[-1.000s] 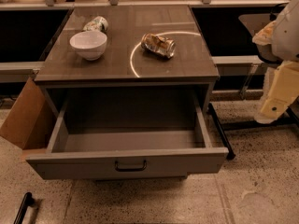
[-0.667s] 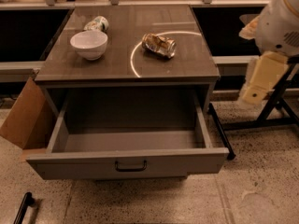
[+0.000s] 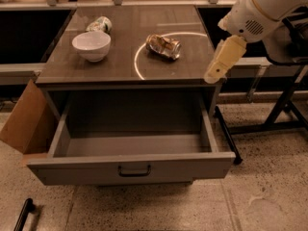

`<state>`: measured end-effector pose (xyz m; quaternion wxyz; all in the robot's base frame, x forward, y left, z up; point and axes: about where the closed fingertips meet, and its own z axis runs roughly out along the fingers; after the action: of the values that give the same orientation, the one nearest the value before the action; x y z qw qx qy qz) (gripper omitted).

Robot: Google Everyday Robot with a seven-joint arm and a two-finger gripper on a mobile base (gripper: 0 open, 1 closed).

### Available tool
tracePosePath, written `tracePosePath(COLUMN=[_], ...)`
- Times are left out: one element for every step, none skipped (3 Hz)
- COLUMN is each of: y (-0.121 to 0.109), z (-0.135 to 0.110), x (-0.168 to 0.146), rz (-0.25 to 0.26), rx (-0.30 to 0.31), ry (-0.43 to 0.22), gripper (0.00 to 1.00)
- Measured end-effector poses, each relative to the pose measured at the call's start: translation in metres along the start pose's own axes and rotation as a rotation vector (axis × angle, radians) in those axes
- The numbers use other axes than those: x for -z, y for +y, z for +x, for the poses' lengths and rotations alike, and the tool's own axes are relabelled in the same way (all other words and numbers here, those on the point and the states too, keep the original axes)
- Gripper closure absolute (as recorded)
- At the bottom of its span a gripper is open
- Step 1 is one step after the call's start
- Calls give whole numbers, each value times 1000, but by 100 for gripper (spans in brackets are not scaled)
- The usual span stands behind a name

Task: Place orange can into top drawer

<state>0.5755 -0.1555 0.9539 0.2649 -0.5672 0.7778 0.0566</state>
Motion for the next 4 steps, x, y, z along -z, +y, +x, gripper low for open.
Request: tracePosePath(y=[0, -16, -45, -74], z=[0, -5, -16, -32], x=[0, -11, -33, -61], rz=[0, 8, 9, -1], rx=[0, -4, 3, 1], ry=[0, -35, -74, -100], gripper=[0, 0, 0, 0])
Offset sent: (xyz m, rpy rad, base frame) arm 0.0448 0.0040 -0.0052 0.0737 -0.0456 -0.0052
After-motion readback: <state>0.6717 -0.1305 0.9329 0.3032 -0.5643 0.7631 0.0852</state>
